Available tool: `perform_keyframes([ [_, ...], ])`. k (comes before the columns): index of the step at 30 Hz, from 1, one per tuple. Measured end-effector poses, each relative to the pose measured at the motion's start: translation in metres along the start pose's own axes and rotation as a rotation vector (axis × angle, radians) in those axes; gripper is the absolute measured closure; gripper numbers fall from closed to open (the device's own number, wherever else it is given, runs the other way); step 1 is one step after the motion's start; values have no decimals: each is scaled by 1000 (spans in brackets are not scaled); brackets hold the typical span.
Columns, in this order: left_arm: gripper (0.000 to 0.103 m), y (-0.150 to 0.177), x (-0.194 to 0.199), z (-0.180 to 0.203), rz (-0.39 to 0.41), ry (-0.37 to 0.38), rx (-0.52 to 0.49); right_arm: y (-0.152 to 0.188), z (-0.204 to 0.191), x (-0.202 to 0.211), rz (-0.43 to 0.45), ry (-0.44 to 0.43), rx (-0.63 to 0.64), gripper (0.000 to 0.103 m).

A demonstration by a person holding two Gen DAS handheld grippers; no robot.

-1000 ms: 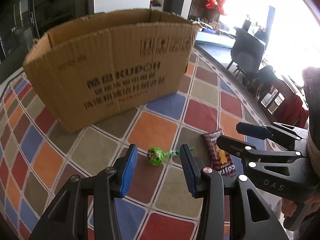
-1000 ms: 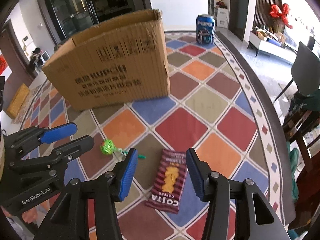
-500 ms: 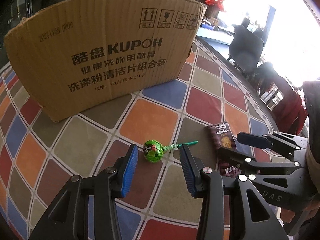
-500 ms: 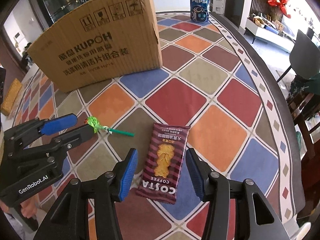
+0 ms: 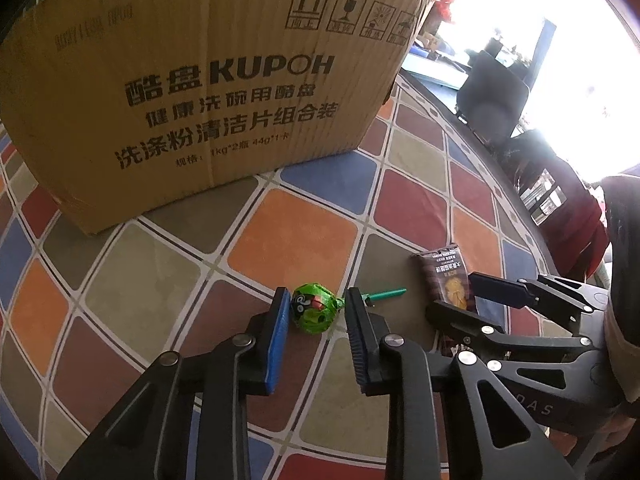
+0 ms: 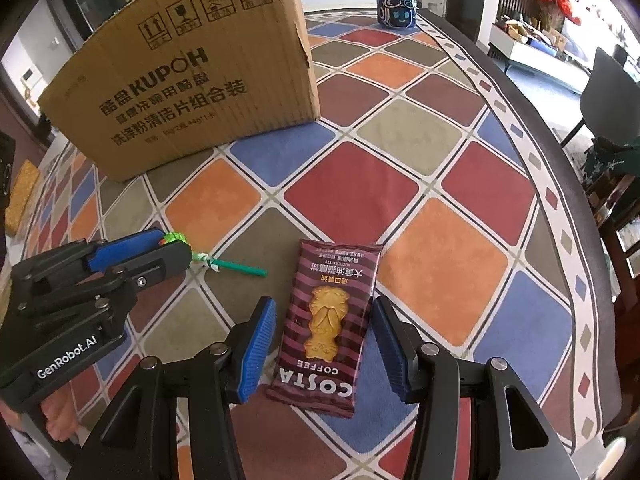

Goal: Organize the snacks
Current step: 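Grasp the green lollipop with the left tool while the right tool grasps the COSTA biscuit pack, then lift the lollipop and COSTA pack and carry them over the box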

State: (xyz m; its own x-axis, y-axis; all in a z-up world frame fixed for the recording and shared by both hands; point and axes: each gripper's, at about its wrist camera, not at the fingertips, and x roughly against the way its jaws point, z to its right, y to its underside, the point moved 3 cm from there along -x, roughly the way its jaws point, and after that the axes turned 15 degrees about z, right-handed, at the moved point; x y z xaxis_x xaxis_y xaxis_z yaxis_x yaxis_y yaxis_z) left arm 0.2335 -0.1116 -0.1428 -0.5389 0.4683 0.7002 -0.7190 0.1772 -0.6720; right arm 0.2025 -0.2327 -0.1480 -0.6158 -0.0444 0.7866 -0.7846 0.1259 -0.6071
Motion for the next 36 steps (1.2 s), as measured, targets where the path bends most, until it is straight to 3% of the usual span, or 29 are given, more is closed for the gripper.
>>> perform_keyframes([
  [4,75,1,-2,0,-2,4,17,0,-3,-2,8,7,22,53],
  [13,78,3,3,7,14,-12,-13,1,0,2,27,-3,6,65],
  [36,78,-20,53,6,148,-102,18,-28,-12,44,158,-50,5,66],
])
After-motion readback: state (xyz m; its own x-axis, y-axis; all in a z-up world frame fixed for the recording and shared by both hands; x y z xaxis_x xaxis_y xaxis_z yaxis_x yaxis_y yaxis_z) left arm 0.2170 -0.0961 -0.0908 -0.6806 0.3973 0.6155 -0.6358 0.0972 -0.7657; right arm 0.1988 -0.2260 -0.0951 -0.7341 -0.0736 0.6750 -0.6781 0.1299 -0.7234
